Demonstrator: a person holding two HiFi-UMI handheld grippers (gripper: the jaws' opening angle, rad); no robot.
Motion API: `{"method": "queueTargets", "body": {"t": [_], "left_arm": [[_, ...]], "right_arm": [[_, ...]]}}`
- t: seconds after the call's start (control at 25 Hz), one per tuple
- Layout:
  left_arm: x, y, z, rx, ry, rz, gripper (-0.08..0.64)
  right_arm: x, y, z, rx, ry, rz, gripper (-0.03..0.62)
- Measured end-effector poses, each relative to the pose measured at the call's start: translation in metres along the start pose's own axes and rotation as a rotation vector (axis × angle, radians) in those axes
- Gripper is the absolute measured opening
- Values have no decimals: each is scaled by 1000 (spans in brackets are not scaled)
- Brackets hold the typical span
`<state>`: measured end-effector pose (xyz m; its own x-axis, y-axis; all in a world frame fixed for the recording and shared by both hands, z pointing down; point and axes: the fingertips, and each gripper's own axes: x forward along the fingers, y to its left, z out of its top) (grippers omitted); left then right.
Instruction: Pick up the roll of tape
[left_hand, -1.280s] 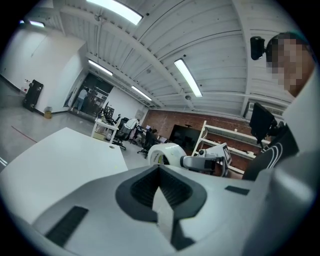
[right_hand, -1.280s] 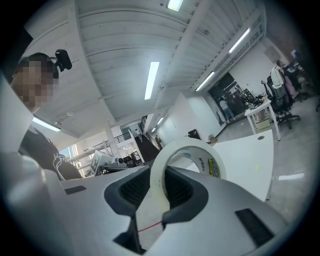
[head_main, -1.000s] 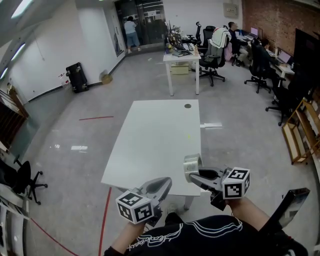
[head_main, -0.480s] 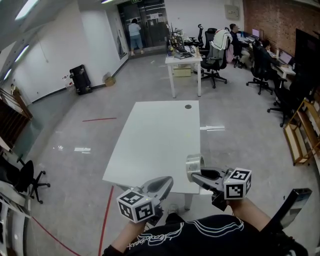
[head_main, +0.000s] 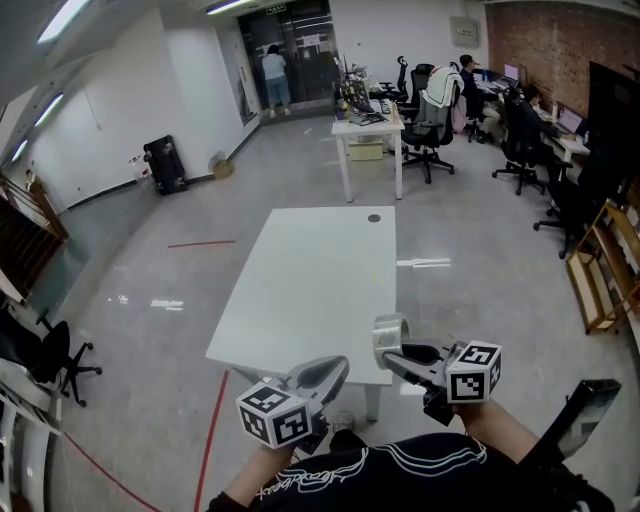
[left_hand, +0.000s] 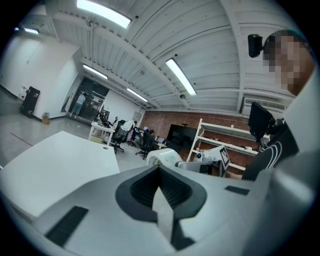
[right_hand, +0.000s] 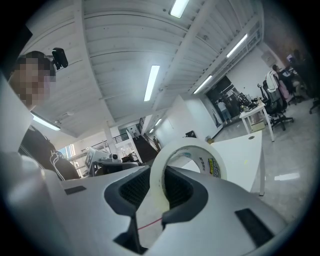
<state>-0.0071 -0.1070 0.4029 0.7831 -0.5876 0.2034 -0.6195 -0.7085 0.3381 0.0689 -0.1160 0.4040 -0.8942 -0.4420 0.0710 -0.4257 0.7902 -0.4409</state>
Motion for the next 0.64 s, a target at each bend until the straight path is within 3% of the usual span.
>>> {"method": "queueTargets", "body": {"t": [0.64], "left_arm": [[-8, -19, -9, -8, 1, 2, 3]], "right_arm": [[-15, 16, -9, -12, 8, -4, 88]]}}
